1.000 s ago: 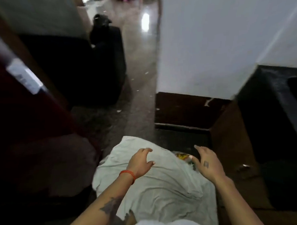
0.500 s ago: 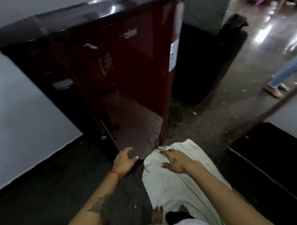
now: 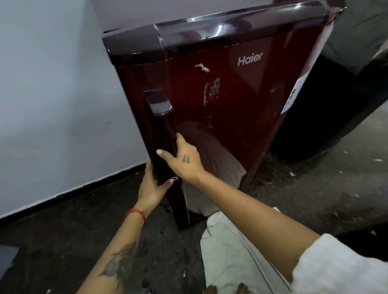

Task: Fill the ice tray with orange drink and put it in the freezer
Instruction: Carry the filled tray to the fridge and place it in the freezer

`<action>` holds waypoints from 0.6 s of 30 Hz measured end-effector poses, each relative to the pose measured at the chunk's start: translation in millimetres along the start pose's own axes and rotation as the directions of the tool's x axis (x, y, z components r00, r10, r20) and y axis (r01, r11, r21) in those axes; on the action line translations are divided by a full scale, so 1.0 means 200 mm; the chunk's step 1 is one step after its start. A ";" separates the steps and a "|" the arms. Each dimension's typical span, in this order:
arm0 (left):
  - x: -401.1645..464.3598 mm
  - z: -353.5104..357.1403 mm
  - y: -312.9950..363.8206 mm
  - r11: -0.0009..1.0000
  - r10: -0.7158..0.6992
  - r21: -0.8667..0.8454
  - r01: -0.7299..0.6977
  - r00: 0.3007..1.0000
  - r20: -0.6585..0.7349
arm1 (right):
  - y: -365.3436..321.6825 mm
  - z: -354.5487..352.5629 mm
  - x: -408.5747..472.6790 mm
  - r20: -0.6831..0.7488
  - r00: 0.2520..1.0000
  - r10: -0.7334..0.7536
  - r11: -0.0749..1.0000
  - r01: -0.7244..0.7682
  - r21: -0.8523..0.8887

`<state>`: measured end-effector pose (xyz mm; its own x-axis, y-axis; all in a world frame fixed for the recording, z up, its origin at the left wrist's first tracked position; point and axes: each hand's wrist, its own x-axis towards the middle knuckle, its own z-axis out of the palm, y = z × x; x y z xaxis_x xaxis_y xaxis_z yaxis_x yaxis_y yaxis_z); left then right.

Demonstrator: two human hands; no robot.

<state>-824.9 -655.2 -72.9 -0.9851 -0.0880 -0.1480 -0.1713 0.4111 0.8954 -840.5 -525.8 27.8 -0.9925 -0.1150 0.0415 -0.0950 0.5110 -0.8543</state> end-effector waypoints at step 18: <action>-0.18 0.13 -0.13 0.999 0.051 -0.011 -0.052 0.992 -0.114 | 0.14 -0.10 -0.41 -0.173 0.981 -0.086 0.990 0.064 -0.125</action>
<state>-785.5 -638.6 -102.7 -0.9840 -0.1702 -0.0535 -0.1193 0.4048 0.9066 -763.4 -486.2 11.3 -0.9791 -0.0094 0.2034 -0.1675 0.6049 -0.7785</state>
